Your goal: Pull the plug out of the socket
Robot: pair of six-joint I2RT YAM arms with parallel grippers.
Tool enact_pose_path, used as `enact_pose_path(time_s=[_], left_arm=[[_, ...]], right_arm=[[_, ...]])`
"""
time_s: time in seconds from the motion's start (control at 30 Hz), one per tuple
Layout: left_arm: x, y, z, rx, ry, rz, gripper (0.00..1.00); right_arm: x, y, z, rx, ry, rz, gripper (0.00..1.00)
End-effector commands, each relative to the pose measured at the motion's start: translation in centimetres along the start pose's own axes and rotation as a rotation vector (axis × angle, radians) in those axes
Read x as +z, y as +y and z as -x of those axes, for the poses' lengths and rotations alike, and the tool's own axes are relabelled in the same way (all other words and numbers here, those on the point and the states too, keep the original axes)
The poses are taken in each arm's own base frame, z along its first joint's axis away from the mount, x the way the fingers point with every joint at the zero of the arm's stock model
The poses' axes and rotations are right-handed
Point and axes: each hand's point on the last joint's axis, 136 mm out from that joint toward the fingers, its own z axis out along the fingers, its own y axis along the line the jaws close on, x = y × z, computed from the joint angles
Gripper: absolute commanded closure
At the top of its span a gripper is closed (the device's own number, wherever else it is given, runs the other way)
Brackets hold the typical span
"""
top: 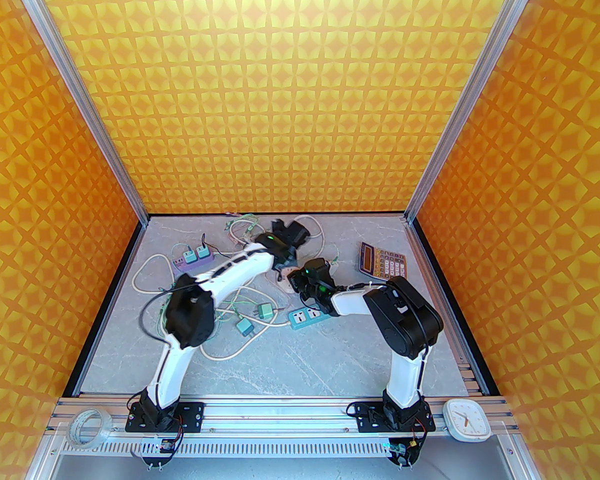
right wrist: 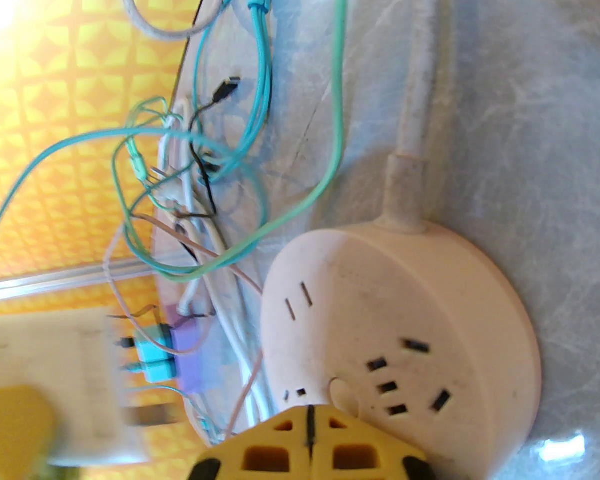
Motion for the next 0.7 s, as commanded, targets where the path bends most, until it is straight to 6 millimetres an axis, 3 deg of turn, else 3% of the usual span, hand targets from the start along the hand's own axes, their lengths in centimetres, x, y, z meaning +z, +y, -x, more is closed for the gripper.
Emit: enact_pose_path(time_s=[0.0,0.13,0.27,0.4,0.67], left_arm=[[-1.5,0.8,1.3,-0.03,-0.02,-0.058,1.0],[-1.2,2.9,1.2,-0.057,-0.001,-0.062,1.0],[-0.4,2.9,-0.1,-0.06,0.041,-0.119,1.0],[1.4,2.2,-1.8,-0.035,0.119,-0.147,1.0],[4.8,3.5,-4.9,-0.055,0.232,-0.13,0.99]], right_arm=[[-1.9,-2.2,0.1,-0.147,0.024,-0.176,0.73],[-4.8,2.4,2.5,-0.279,-0.033,-0.148,0.53],[-8.4,5.6,4.8,-0.359,-0.109,-0.101,0.39],[-11.1,6.5,6.0,-0.399,-0.154,-0.097,0.21],[-14.1,5.9,6.6,-0.439,-0.21,-0.115,0.19]])
